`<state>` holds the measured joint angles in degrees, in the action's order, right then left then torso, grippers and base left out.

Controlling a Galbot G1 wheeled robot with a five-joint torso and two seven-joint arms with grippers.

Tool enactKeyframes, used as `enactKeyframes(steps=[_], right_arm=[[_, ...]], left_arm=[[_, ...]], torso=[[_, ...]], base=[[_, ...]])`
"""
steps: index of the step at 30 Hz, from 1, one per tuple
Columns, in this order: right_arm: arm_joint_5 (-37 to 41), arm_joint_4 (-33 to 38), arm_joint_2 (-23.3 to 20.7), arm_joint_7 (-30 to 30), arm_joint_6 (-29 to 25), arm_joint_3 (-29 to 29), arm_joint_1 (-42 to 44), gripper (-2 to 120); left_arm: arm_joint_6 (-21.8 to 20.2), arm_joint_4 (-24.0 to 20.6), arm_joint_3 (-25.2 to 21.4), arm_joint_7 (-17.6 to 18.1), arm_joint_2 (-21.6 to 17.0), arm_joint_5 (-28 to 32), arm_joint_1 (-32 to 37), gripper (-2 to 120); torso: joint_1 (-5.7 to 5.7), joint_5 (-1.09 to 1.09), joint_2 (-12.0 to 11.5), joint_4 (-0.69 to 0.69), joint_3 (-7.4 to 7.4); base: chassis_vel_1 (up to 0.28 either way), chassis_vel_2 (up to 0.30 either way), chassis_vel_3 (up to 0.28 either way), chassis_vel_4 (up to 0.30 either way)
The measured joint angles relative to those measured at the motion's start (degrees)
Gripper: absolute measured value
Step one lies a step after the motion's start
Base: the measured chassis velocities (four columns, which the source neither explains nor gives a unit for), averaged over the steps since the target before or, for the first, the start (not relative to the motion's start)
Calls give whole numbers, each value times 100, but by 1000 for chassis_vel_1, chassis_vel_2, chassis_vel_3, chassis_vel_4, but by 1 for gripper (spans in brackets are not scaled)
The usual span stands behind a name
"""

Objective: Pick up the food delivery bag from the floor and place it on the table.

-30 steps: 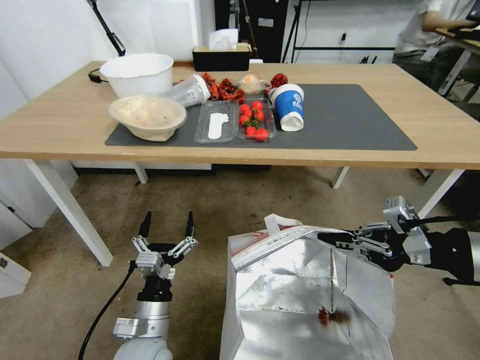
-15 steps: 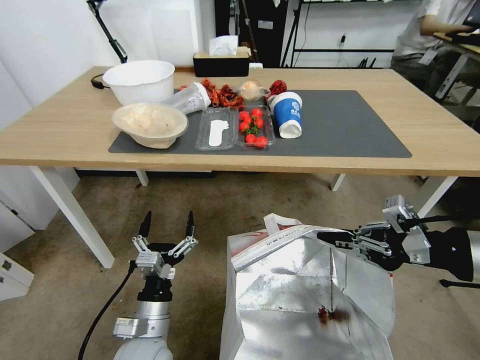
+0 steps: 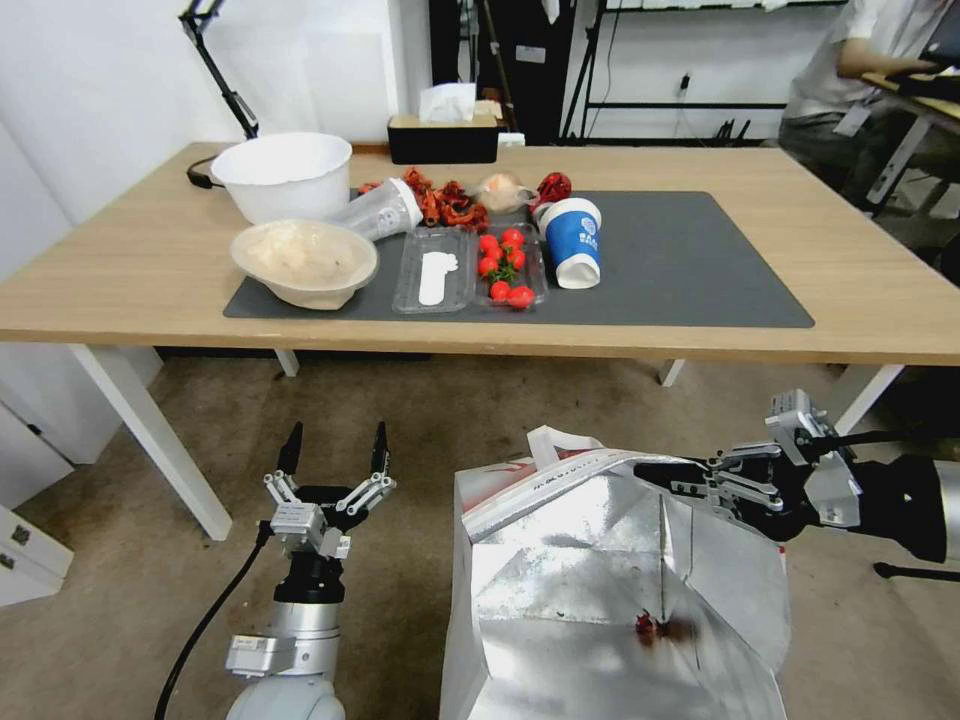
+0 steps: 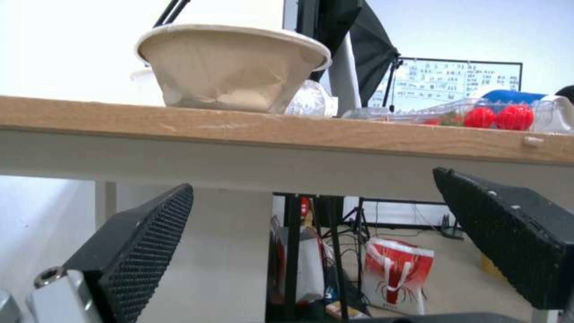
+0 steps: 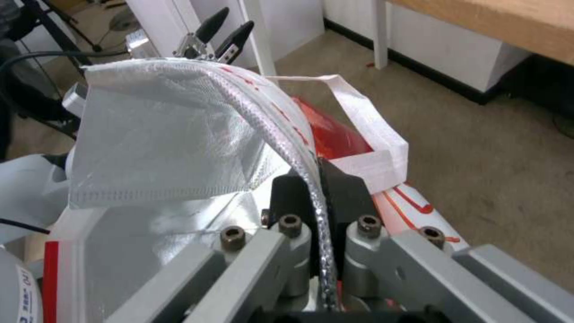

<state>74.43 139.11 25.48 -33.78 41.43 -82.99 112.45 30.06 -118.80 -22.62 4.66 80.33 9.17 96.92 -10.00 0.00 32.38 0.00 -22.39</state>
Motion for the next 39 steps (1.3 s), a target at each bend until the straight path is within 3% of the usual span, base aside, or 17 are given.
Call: enactKeyframes(steps=[39], right_arm=[[17,78,30,-1,-12,-38,-5,0]], left_arm=[[5,-88,-8,-23,-16,16,89,100]], torso=[[-380,0,963,0,-582]], base=[[0,0,0,0]])
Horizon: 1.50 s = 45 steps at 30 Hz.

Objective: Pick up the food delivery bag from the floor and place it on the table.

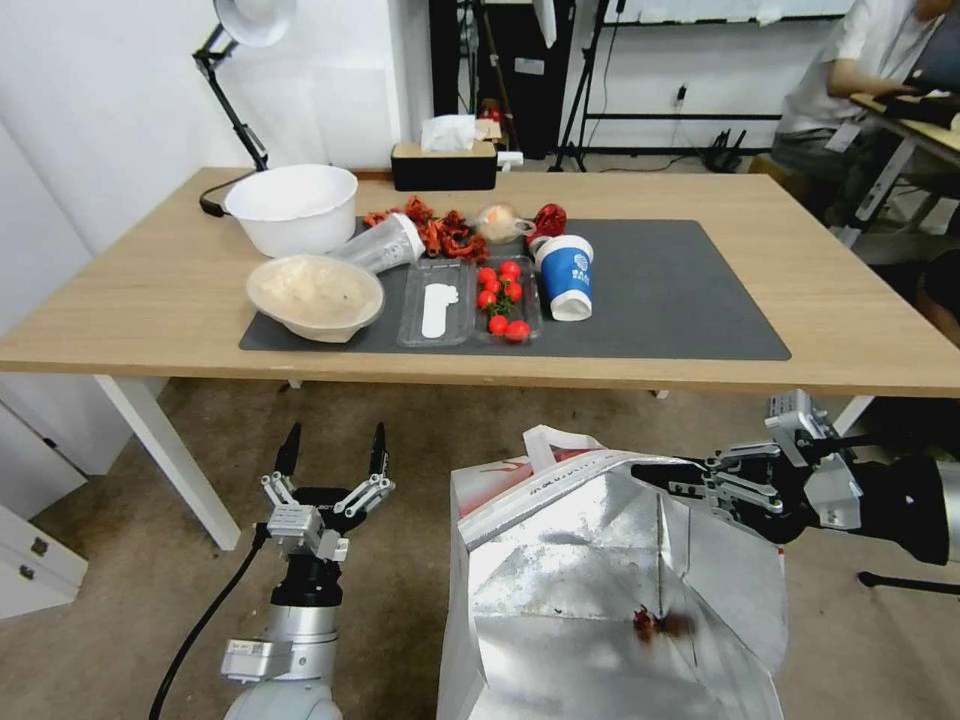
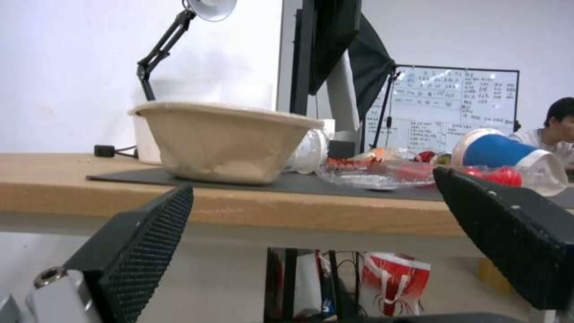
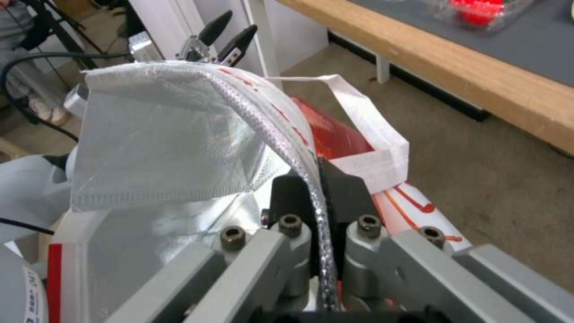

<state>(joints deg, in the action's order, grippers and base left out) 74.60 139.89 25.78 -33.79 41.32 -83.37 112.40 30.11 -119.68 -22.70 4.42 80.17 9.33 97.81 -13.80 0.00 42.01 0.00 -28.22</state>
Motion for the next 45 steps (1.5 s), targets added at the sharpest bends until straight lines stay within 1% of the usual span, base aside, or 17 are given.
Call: enactKeyframes(steps=[13,19,22,23,26,29,31,33,34,36,38,41,45], right_arm=[[20,13,-17,-7,-1,-47,2,0],[26,34,-23,-8,-1,-53,5,0],[29,37,-24,-8,-1,-55,5,0],[29,39,-25,-8,-1,-56,5,0],[30,39,-29,-8,-1,-56,5,0],[29,38,-39,-5,-5,-56,-1,0],[28,37,-39,-5,-7,-54,-3,0],[16,37,-37,-3,-14,-26,-14,0],[16,37,-37,-3,-14,-26,-14,0],[14,33,-35,-2,-18,-22,-17,0],[13,31,-36,-2,-20,-22,-18,0],[12,20,-41,-2,-29,-17,-31,0],[-1,18,-40,-2,-33,8,-36,0]], left_arm=[[1,-31,-2,-2,-12,1,16,100],[1,-40,-1,-2,-19,7,22,100],[1,-40,0,-3,-21,8,22,100],[1,-40,1,-4,-25,10,22,100],[1,-40,2,-4,-28,13,19,100],[0,-40,3,-5,-31,16,13,100],[0,-39,3,-6,-31,16,12,100],[0,-29,3,-12,-34,18,5,100],[0,-29,3,-12,-34,18,5,100],[0,-29,4,-16,-34,22,2,100],[0,-28,4,-18,-32,22,1,100],[0,-14,8,-31,-22,24,-1,100],[0,-5,16,-36,-8,24,0,100]], torso=[[-115,0,279,0,-164],[-186,0,437,0,-252],[-201,0,474,0,-273],[-227,0,533,0,-305],[-250,0,588,0,-340],[-297,0,708,0,-412],[-305,0,729,0,-425],[-352,0,837,0,-485],[-352,0,837,0,-485],[-388,0,922,0,-533],[-395,0,941,0,-544],[-443,0,1049,0,-606],[-479,0,1133,0,-654]], base=[[0,0,0,0],[0,0,0,0],[0,0,0,0],[0,0,0,0],[0,0,0,0],[0,0,0,0],[0,0,0,0],[0,0,0,0],[0,0,0,0],[0,0,0,0],[0,0,0,0],[0,0,0,0],[0,0,0,0]])
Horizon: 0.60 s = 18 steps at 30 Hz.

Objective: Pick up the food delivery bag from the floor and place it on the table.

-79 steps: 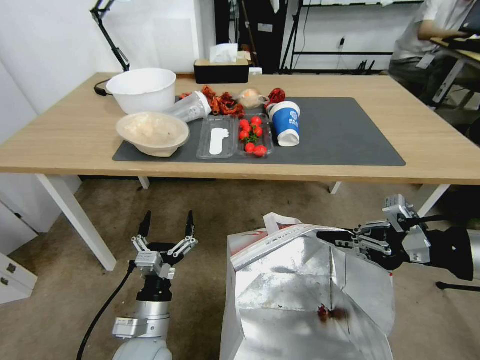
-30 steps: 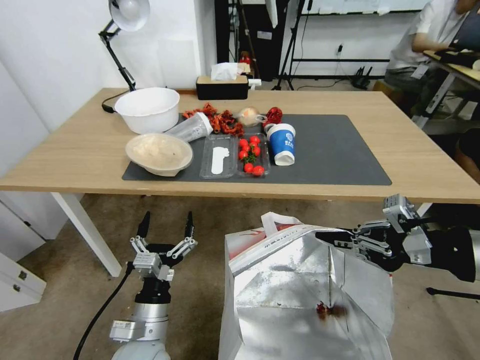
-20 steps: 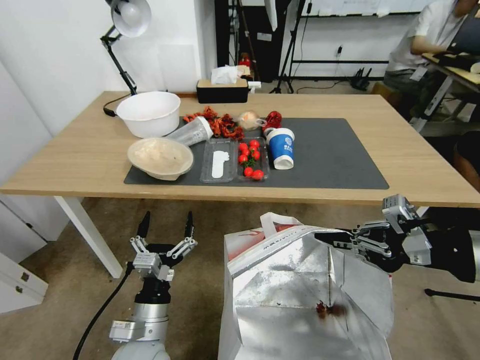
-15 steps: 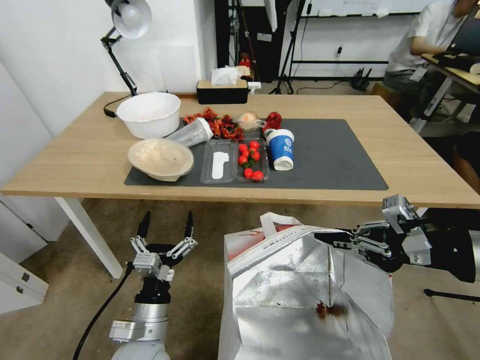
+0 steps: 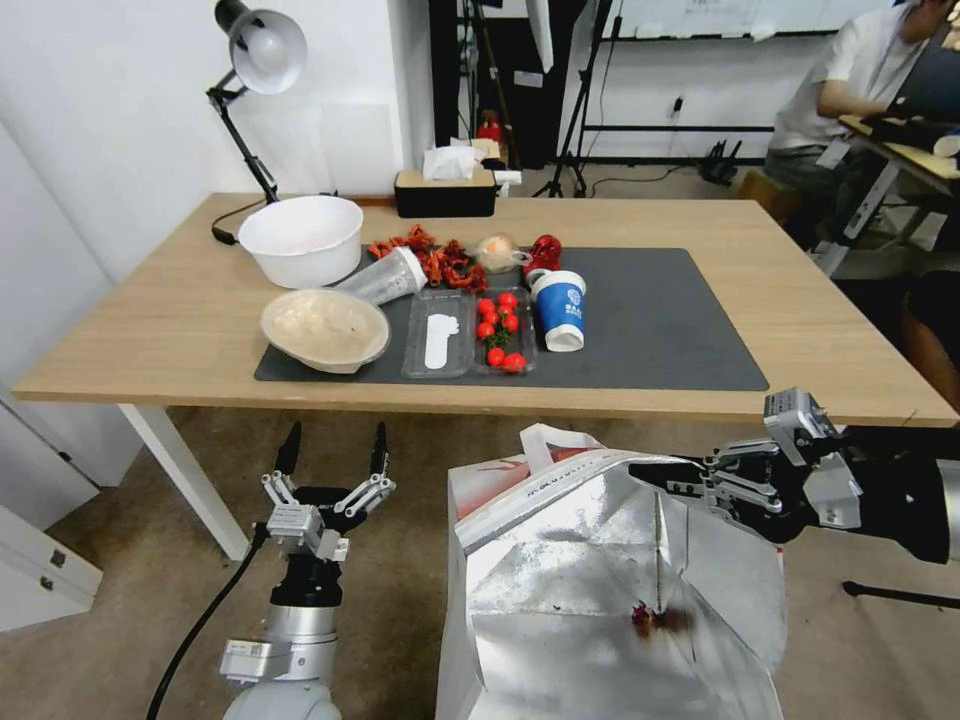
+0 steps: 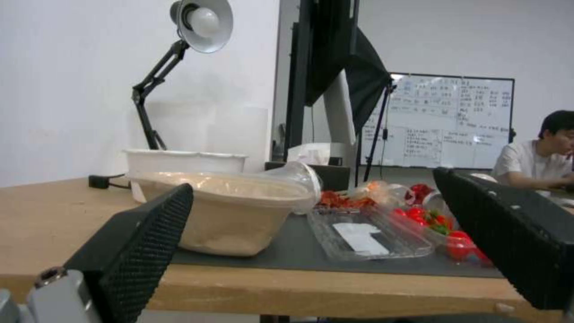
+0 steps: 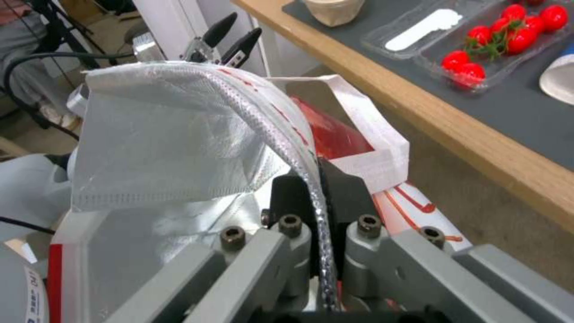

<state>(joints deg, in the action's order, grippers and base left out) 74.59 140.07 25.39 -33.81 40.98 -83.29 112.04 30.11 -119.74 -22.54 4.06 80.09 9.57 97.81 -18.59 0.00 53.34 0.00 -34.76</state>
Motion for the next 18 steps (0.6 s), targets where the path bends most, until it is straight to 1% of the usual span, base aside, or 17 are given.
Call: enactKeyframes(steps=[1,4,8,11,12,18], right_arm=[[0,0,0,0,0,0,0,0],[-5,-11,-11,0,-9,16,-16,0],[-7,-20,-15,-3,-17,18,-19,0],[-24,-25,-14,-10,-22,33,-24,0],[-24,-25,-14,-10,-22,33,-24,0],[-30,-42,-37,-31,-37,41,-35,0]], left_arm=[[0,0,0,0,0,0,0,100],[0,0,4,-10,5,0,0,100],[-1,0,4,-12,7,0,-1,100],[-2,0,5,-15,20,0,0,100],[-2,0,5,-15,20,0,0,100],[-4,0,9,-24,41,0,6,100]], torso=[[0,0,0,0,0],[-57,0,126,0,-69],[-89,0,200,0,-112],[-137,0,316,0,-179],[-137,0,316,0,-179],[-218,0,497,0,-280]], base=[[0,0,0,0],[0,0,0,0],[0,0,0,0],[0,0,0,0],[0,0,0,0],[0,0,0,0]])
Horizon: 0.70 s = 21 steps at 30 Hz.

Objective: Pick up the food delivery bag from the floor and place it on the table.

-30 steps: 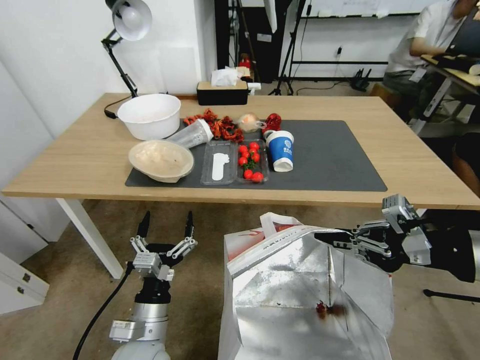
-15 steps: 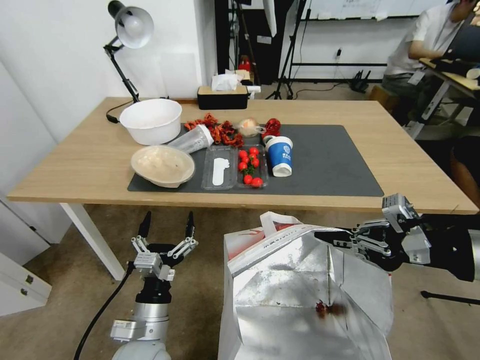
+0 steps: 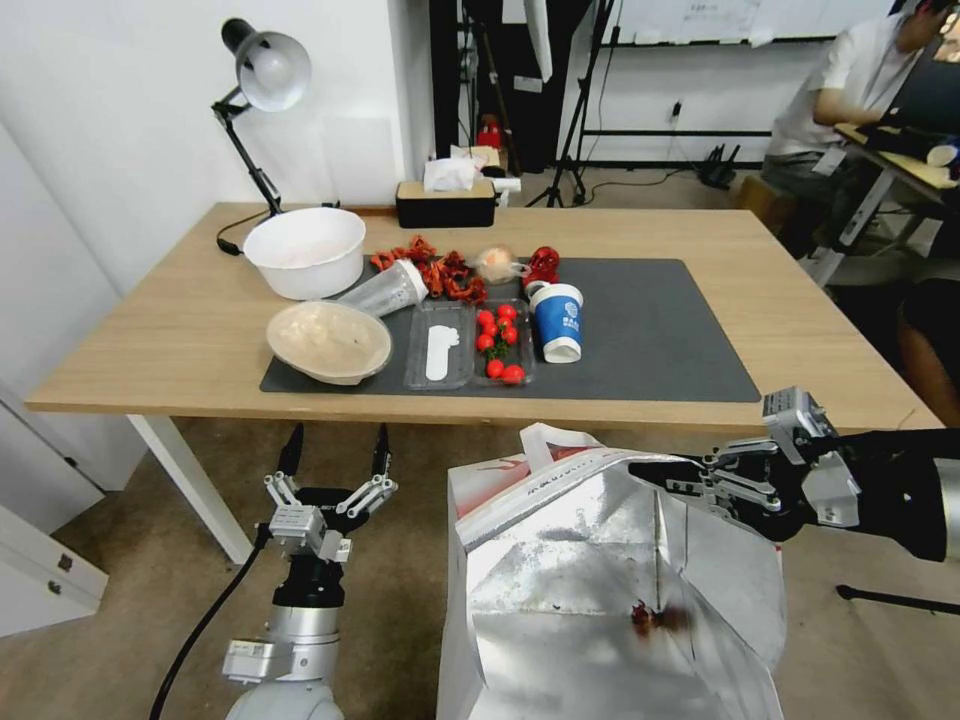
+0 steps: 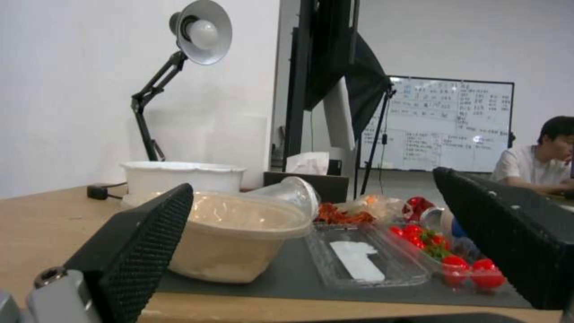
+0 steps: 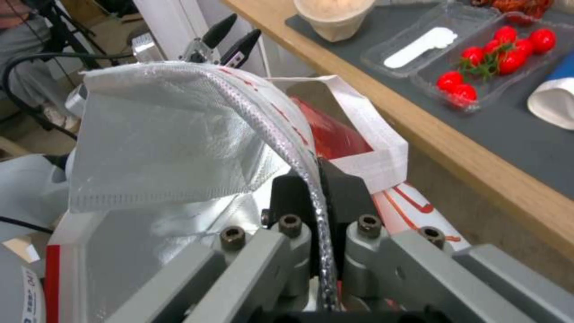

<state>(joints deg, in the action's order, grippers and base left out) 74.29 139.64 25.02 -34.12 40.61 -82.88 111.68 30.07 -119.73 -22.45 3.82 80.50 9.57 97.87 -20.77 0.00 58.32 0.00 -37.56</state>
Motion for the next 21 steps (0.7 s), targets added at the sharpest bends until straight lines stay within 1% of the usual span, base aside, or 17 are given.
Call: enactKeyframes(steps=[6,7,11,15,18,19,21], right_arm=[[-9,-11,-15,-24,-16,12,-8,0],[-9,-11,-15,-24,-16,12,-8,0],[-14,-27,-29,-37,-20,13,-10,0],[-15,-33,-39,-43,-21,14,-14,0],[-22,-44,-54,-50,-27,31,-31,0],[-22,-44,-54,-50,-27,31,-31,0],[-27,-48,-54,-63,-28,32,-31,0]], left_arm=[[0,1,12,-22,34,-1,11,100],[0,1,12,-22,34,-1,11,100],[-2,2,9,-30,42,-2,18,100],[-3,2,4,-30,45,-3,19,100],[-7,2,-3,-34,52,-5,27,100],[-7,2,-3,-34,52,-5,27,100],[-15,0,-3,-34,55,-5,27,100]], torso=[[-73,0,170,0,-96],[-73,0,170,0,-96],[-135,0,316,1,-178],[-165,0,376,1,-210],[-239,0,544,0,-304],[-239,0,544,0,-304],[-281,0,639,0,-358]], base=[[0,0,0,0],[0,0,0,0],[0,0,0,0],[0,0,0,0],[0,0,0,0],[0,0,0,0],[0,0,0,0]])
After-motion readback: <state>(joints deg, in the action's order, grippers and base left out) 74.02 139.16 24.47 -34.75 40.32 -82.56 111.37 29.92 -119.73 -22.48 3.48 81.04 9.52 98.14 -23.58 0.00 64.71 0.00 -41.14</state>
